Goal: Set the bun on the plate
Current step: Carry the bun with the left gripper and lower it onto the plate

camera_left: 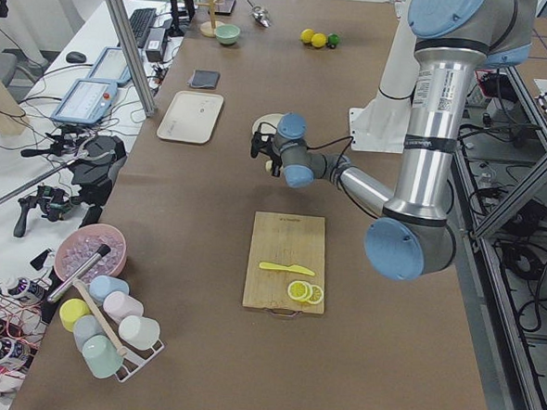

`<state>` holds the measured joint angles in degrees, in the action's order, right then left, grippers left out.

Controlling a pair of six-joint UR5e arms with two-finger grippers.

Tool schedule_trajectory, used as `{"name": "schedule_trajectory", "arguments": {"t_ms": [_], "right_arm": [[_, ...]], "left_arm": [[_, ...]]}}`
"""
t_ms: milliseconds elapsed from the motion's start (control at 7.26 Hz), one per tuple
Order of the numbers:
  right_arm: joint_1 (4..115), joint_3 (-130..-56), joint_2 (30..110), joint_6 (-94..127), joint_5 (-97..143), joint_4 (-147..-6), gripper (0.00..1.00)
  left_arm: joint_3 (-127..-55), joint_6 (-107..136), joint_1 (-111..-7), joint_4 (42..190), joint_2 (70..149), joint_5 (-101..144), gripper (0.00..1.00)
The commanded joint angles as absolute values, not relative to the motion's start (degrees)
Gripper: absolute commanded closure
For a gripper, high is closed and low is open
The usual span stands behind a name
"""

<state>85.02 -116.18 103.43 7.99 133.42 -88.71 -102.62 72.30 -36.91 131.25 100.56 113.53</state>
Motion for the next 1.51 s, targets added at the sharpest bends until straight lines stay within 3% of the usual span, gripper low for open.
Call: {"name": "schedule_trajectory", "arguments": {"t_ms": [0,413,688,826,1101,1377], "right_arm": [[85.34,-116.19,103.8,8.0,133.42,-88.68,0.0],[85.43,-115.93,103.89,8.0,133.42,-88.68,0.0],[85.69,-116.02,103.97,8.0,133.42,-88.68,0.0],[85.69,-116.02,103.97,8.0,133.42,-88.68,0.0],[85.69,-116.02,103.97,8.0,133.42,-88.68,0.0],[86.04,-115.49,105.19,8.09,133.5,-88.68,0.0]], "left_arm": [[-97.06,79.94,-32.71,126.4,115.69,111.11,0.7],[-91.94,81.39,-27.16,126.39,121.02,104.33,0.65],[-91.32,81.3,-27.16,126.39,121.03,104.24,0.27],[-91.23,81.3,-27.16,126.39,120.94,104.15,0.16],[-92.01,81.3,-27.33,126.39,121.03,103.89,0.04],[-96.39,80.86,-30.48,121.95,119.98,105.98,0.03]]}}
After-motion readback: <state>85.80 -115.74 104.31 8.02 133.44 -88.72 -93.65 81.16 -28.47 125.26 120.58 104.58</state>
